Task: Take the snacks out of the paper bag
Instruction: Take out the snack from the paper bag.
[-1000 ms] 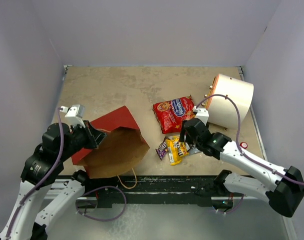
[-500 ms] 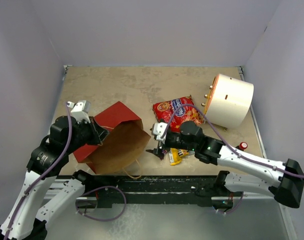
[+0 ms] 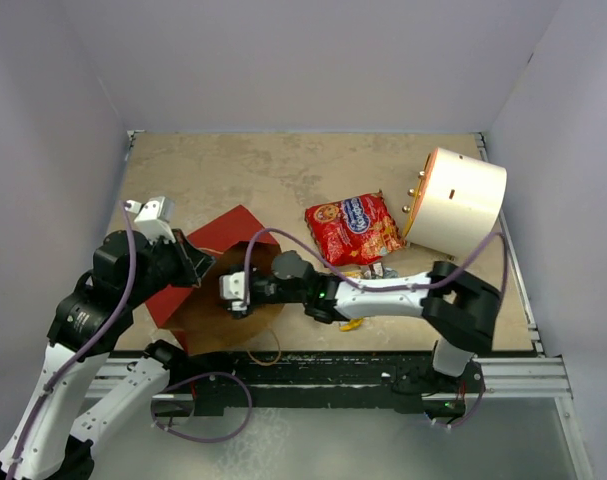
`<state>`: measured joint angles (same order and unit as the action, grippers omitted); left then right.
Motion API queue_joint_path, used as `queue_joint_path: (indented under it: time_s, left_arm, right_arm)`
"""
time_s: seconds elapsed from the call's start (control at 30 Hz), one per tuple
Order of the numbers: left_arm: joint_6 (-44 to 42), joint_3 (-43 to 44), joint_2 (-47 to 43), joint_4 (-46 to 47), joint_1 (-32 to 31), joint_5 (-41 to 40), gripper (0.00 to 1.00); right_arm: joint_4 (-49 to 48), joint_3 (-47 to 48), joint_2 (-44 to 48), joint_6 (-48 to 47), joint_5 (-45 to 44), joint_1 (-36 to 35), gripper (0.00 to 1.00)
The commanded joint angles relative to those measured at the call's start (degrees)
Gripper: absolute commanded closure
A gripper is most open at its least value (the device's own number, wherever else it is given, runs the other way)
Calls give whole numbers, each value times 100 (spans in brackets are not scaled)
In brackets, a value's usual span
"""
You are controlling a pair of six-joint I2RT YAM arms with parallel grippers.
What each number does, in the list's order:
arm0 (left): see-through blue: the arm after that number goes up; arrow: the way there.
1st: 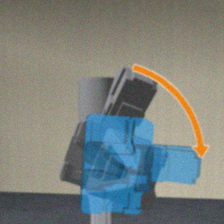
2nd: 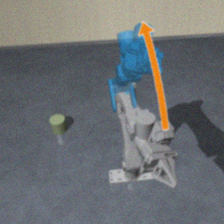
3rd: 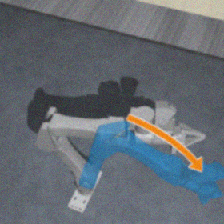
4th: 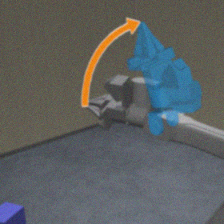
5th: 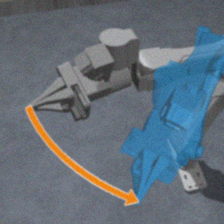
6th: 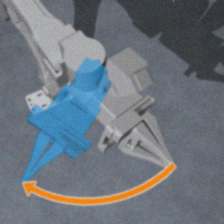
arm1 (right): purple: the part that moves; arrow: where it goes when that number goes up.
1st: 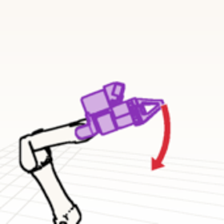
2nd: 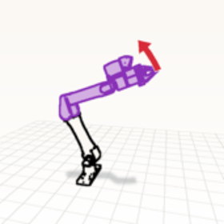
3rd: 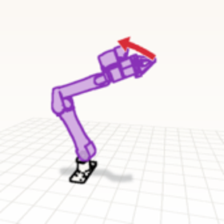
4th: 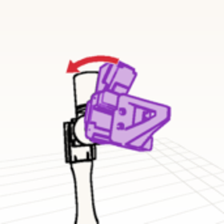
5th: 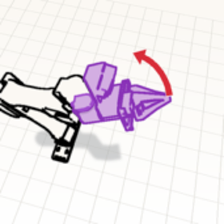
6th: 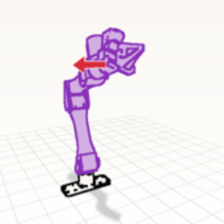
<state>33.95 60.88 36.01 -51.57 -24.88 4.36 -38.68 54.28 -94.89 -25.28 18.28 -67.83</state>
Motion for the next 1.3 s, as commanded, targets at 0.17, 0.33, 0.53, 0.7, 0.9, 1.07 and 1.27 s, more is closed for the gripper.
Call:
queue_joint_path:
  time_s: [0.17, 0.33, 0.53, 0.7, 0.9, 1.07, 1.27]
  left_arm:
    - [329, 501, 264, 70, 1, -7, 100]
    - [390, 654, 297, 81, 1, -20, 100]
    - [308, 685, 312, 132, -3, 60, 100]
    - [150, 756, 382, 320, 1, 357, 100]
    - [-100, 851, 576, 516, 1, 866, 100]
    - [-352, 976, 779, 605, 1, 1294, 100]
    - [-547, 1040, 980, 675, 1, 1714, 100]
  right_arm:
    - [-1265, 1189, -1407, -190, -231, -258, 50]
    - [-1728, 1387, -2040, -92, -323, -257, 56]
    - [-1860, 1561, -2507, -198, -293, -254, 53]
    - [-1940, 1902, -2894, -292, -381, -250, 48]
    - [-2127, 2138, -3250, -317, -668, -248, 39]
    - [-2017, 2472, -3530, -404, -755, -248, 31]
    - [-1904, 2903, -3831, -399, -762, -253, 23]
